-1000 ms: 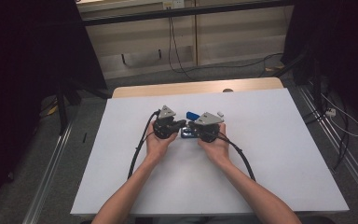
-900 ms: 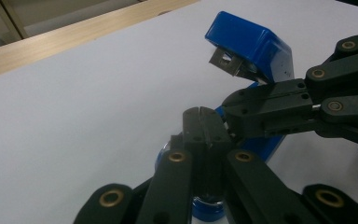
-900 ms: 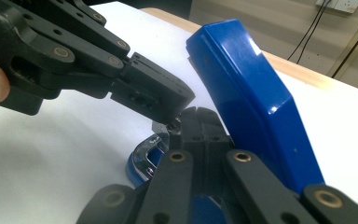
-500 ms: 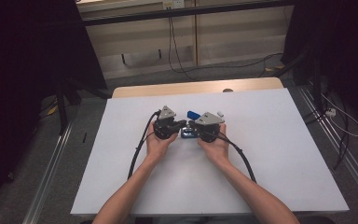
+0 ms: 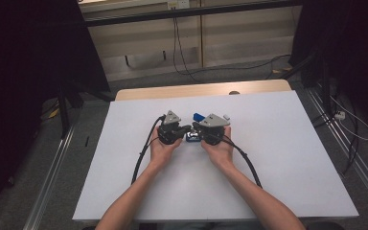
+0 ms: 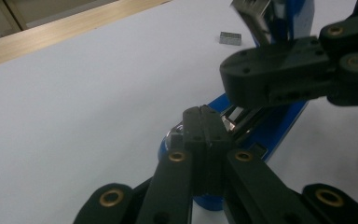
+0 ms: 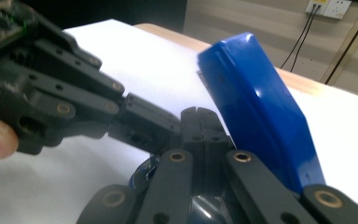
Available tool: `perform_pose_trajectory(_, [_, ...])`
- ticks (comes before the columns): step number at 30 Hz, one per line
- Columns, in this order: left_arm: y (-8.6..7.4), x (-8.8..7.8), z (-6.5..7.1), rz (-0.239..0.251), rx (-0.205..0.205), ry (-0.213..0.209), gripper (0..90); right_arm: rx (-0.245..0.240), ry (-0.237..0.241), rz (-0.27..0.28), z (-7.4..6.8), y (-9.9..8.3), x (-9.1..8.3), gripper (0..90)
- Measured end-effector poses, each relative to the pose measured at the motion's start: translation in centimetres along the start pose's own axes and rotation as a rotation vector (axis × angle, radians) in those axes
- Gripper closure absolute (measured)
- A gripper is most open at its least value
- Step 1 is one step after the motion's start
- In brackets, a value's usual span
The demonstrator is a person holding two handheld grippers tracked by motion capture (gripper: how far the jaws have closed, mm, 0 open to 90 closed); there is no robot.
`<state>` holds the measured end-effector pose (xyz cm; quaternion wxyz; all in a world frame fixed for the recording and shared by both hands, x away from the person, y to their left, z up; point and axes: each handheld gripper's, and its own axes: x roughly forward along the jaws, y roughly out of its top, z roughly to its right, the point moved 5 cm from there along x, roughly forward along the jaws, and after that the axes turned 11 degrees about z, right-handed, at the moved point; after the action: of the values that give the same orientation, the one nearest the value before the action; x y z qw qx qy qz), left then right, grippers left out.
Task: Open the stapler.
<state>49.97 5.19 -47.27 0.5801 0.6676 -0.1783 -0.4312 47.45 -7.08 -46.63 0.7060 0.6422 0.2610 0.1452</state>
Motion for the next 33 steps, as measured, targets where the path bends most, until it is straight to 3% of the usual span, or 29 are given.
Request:
perform_pose_trajectory(3, [-0.1, 0.0, -0.1, 0.01, -0.013, -0.007, 90.0, 0.005, -0.006, 0.008, 0.4, 0.3, -0.2, 90.0])
perform_pose_trajectory(7, [-0.1, 0.0, 0.0, 0.009, -0.004, -0.006, 90.0, -0.012, -0.011, 0.009, 0.3, 0.3, -0.3, 90.0])
perform_pose_trajectory(19, [-0.1, 0.0, 0.0, 0.015, 0.004, -0.011, 90.0, 0.002, -0.031, 0.021, 0.7, 0.5, -0.6, 90.0])
perform_pose_trajectory(33, [-0.3, 0.0, -0.1, 0.028, -0.025, -0.019, 90.0, -0.003, -0.046, 0.017, 1.7, 1.0, -1.5, 90.0])
